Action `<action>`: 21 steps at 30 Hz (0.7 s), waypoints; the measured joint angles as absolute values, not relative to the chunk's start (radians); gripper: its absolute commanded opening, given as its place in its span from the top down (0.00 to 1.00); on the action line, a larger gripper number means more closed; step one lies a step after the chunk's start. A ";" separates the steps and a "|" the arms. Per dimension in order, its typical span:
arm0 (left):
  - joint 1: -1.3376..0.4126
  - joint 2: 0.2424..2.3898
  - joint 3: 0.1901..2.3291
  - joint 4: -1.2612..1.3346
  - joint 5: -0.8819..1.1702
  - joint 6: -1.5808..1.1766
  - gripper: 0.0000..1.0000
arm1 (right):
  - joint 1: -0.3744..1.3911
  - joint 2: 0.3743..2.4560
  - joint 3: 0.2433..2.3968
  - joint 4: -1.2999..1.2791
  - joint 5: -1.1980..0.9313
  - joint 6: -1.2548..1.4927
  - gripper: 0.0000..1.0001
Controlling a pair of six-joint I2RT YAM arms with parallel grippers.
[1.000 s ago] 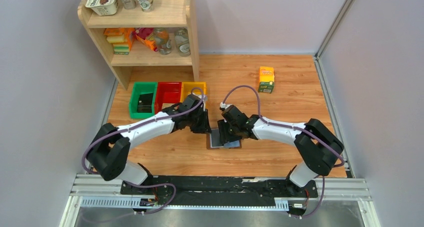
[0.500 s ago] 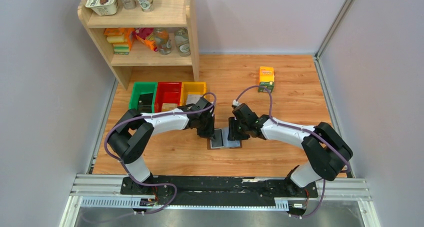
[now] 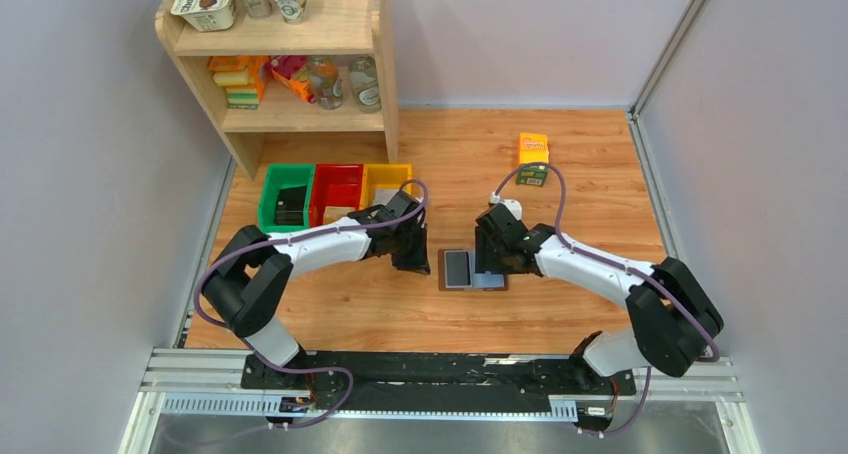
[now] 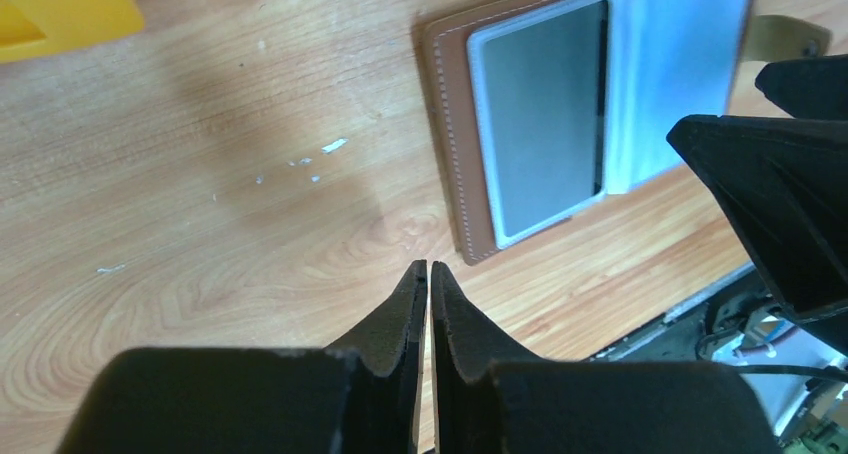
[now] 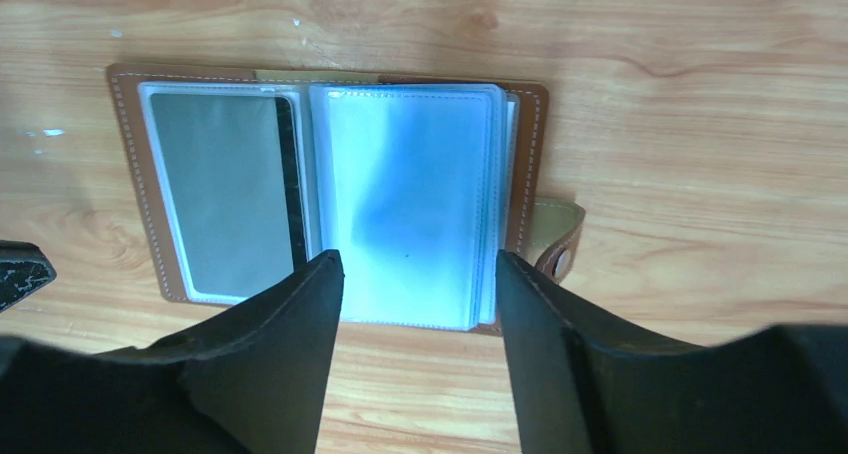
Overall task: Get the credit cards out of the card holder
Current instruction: Remove the credit card from the card holder.
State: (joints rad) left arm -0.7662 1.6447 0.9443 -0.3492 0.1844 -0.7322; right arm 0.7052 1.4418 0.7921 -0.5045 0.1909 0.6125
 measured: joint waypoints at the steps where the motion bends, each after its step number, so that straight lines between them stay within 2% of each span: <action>1: -0.766 1.631 0.944 -0.348 0.184 -0.733 0.88 | 0.705 1.427 0.793 -0.513 0.198 0.608 0.29; 3: -0.766 1.606 0.944 -0.346 0.184 -0.735 0.88 | 0.706 1.385 0.802 -0.537 0.223 0.600 0.25; 9: -0.766 1.567 0.951 -0.336 0.190 -0.735 0.87 | 0.705 1.297 0.852 -0.553 0.263 0.551 0.41; 13: -0.766 1.582 0.971 -0.316 0.217 -0.737 0.87 | 0.703 1.273 0.839 -0.480 0.156 0.519 0.47; 21: -0.770 1.722 1.059 -0.267 0.262 -0.735 0.89 | 0.651 1.372 0.791 -0.331 -0.054 0.521 0.50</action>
